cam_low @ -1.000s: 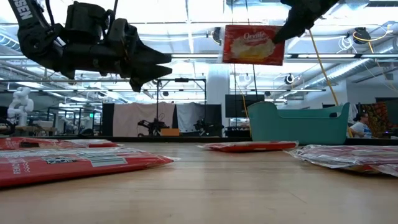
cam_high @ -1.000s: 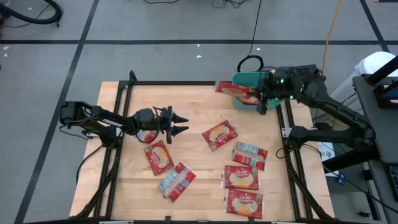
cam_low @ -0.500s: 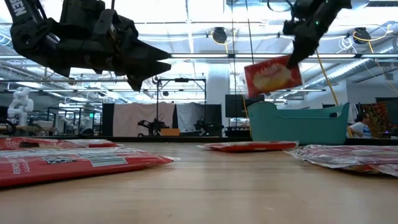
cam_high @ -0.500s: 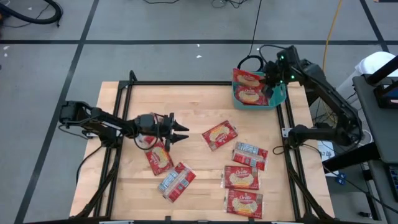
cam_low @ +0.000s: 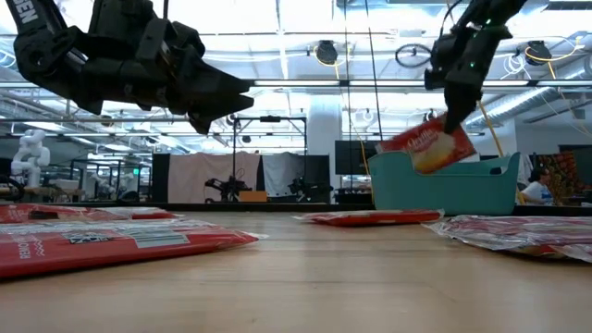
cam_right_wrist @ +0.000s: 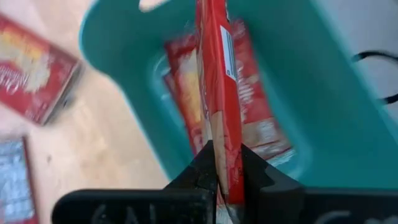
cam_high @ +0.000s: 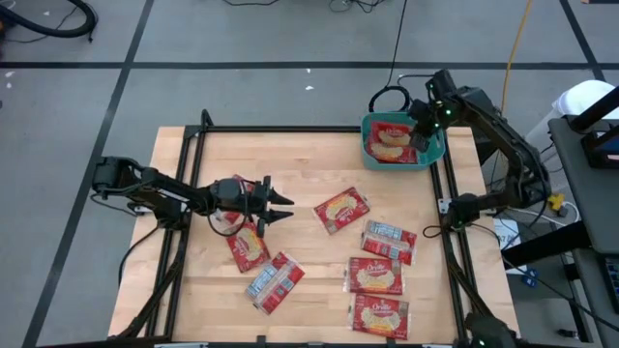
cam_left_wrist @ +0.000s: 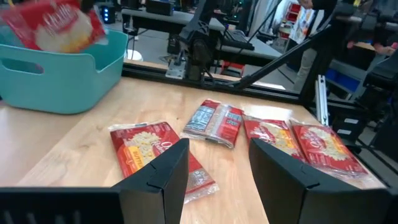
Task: Sort popcorn bags into baskets
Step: Put the red popcorn bag into the blue bin
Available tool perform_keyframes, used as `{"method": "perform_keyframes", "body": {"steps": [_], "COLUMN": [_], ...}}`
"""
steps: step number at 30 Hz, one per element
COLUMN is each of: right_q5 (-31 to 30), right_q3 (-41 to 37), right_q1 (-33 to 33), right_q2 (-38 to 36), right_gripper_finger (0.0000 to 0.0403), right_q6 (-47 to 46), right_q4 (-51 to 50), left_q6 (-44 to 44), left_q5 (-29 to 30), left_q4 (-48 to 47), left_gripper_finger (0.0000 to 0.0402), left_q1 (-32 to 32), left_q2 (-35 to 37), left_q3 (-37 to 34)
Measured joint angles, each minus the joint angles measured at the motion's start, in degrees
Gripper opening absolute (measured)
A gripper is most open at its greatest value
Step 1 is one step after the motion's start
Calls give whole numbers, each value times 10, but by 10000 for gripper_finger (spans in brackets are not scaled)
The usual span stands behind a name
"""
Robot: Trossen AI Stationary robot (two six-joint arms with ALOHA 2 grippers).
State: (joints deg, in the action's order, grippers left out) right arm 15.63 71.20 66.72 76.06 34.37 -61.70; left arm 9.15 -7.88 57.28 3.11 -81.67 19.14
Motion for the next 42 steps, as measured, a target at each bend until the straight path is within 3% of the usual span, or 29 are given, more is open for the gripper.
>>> {"method": "perform_keyframes", "body": {"steps": [8,18,30,36,42], "right_q5": [44,34,-139,-72,-50], "right_q3": [0,0,-14,-56,-133], "right_q1": [0,0,-13,-44,-130], "right_q2": [59,103,107,76,-33], "right_gripper_finger": [13,57,141,152,145], "right_q6": [8,-5,-73,-103,-147], "right_q4": [-16,0,90,153,223], "left_q6": [-4,-2,-1,4,-7], "left_q5": [5,6,6,6,7], "left_q4": [0,0,1,1,-3], "left_gripper_finger": [170,170,170,170,170], "left_q1": [3,7,7,5,2], "left_q2": [0,0,0,0,0], "left_q3": [0,0,0,0,0]}}
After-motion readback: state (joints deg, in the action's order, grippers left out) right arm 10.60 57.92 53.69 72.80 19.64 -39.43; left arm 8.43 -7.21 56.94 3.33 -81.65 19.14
